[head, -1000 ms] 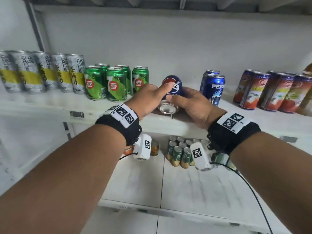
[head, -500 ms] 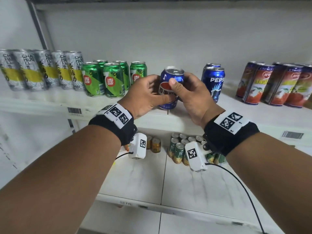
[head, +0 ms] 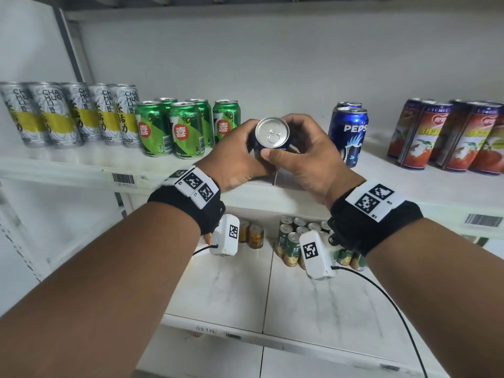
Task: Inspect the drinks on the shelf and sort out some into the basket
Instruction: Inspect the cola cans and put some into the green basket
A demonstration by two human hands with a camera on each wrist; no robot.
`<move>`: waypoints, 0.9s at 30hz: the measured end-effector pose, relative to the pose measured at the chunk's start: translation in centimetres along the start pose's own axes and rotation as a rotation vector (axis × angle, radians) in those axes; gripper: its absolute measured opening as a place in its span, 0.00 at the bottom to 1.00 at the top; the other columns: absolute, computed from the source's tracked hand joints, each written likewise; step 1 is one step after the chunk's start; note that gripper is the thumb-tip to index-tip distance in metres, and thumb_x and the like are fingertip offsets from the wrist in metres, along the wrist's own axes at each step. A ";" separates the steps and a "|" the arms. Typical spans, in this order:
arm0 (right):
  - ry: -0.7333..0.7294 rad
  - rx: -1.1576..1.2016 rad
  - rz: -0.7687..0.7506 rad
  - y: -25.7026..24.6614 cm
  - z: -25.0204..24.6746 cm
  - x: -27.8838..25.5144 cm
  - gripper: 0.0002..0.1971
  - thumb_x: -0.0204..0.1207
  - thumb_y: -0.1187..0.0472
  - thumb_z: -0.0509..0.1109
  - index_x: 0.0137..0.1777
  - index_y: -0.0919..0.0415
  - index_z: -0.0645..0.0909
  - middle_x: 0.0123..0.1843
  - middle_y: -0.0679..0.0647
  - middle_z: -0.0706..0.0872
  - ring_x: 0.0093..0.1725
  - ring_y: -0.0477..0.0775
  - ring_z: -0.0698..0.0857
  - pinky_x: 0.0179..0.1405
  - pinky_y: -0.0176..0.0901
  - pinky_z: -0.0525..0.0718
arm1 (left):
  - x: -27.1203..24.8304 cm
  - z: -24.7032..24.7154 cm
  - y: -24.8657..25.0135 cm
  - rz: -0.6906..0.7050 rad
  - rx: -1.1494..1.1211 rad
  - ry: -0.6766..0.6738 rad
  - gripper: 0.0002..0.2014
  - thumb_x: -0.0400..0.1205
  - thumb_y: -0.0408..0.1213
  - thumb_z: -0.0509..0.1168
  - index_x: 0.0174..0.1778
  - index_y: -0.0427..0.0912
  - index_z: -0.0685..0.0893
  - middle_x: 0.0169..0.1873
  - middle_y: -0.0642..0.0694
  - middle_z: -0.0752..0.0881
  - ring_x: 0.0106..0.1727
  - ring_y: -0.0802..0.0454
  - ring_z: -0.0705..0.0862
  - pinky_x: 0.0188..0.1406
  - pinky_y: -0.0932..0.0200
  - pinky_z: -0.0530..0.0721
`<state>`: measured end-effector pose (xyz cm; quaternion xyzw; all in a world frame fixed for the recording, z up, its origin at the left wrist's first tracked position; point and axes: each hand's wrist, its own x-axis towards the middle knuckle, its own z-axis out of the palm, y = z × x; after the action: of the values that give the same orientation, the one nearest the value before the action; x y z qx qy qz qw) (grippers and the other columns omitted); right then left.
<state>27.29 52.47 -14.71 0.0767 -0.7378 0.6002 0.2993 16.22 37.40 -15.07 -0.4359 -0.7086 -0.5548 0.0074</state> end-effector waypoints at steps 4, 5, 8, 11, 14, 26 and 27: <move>0.084 0.093 0.096 -0.4 -0.2 0.4 0.24 0.80 0.43 0.79 0.70 0.55 0.84 0.63 0.52 0.93 0.64 0.54 0.92 0.67 0.61 0.90 | -0.2 0.1 0.5 -0.058 -0.072 0.005 0.38 0.65 0.40 0.91 0.72 0.50 0.84 0.61 0.52 0.94 0.62 0.53 0.94 0.68 0.43 0.93; 0.090 0.118 0.133 -0.5 -0.3 0.4 0.24 0.81 0.41 0.77 0.69 0.55 0.85 0.62 0.54 0.94 0.64 0.57 0.92 0.67 0.64 0.90 | -0.3 0.1 0.6 -0.079 -0.113 0.016 0.39 0.65 0.40 0.91 0.72 0.48 0.84 0.62 0.50 0.94 0.64 0.51 0.94 0.69 0.43 0.92; 0.069 0.136 0.221 -0.6 -0.6 0.5 0.20 0.82 0.43 0.77 0.67 0.56 0.87 0.59 0.56 0.95 0.60 0.59 0.94 0.63 0.62 0.91 | -0.4 0.0 1.0 -0.141 -0.210 0.040 0.38 0.67 0.35 0.91 0.71 0.38 0.82 0.65 0.39 0.93 0.67 0.40 0.92 0.71 0.36 0.91; 0.057 0.112 0.269 -0.6 -0.5 0.7 0.12 0.84 0.54 0.76 0.64 0.56 0.88 0.54 0.55 0.96 0.55 0.57 0.95 0.55 0.54 0.94 | -0.3 0.2 1.2 -0.173 -0.225 0.047 0.32 0.73 0.34 0.87 0.71 0.36 0.81 0.64 0.35 0.92 0.66 0.37 0.93 0.71 0.34 0.90; 0.088 0.115 0.302 -0.8 -0.2 0.9 0.13 0.84 0.52 0.76 0.63 0.60 0.88 0.53 0.58 0.96 0.55 0.61 0.95 0.59 0.58 0.93 | -0.4 0.4 1.4 -0.177 -0.196 -0.040 0.29 0.77 0.30 0.85 0.72 0.38 0.82 0.63 0.38 0.93 0.64 0.45 0.94 0.63 0.48 0.94; 0.085 0.205 0.286 -0.9 -0.5 0.4 0.18 0.79 0.59 0.81 0.66 0.58 0.82 0.58 0.60 0.94 0.53 0.63 0.95 0.55 0.68 0.93 | -0.8 0.7 1.5 -0.111 -0.037 -0.066 0.41 0.67 0.41 0.91 0.74 0.42 0.79 0.63 0.42 0.93 0.65 0.43 0.94 0.68 0.38 0.92; 0.065 0.214 0.252 -0.8 -0.6 0.3 0.19 0.78 0.63 0.82 0.67 0.58 0.81 0.60 0.60 0.93 0.54 0.65 0.95 0.53 0.67 0.94 | -0.9 0.8 1.5 -0.074 0.023 -0.068 0.42 0.68 0.44 0.91 0.75 0.45 0.79 0.63 0.45 0.93 0.64 0.46 0.94 0.68 0.39 0.92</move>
<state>27.70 52.90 -13.80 -0.0044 -0.6633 0.7103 0.2354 18.12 37.45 -14.63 -0.4277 -0.7306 -0.5313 -0.0321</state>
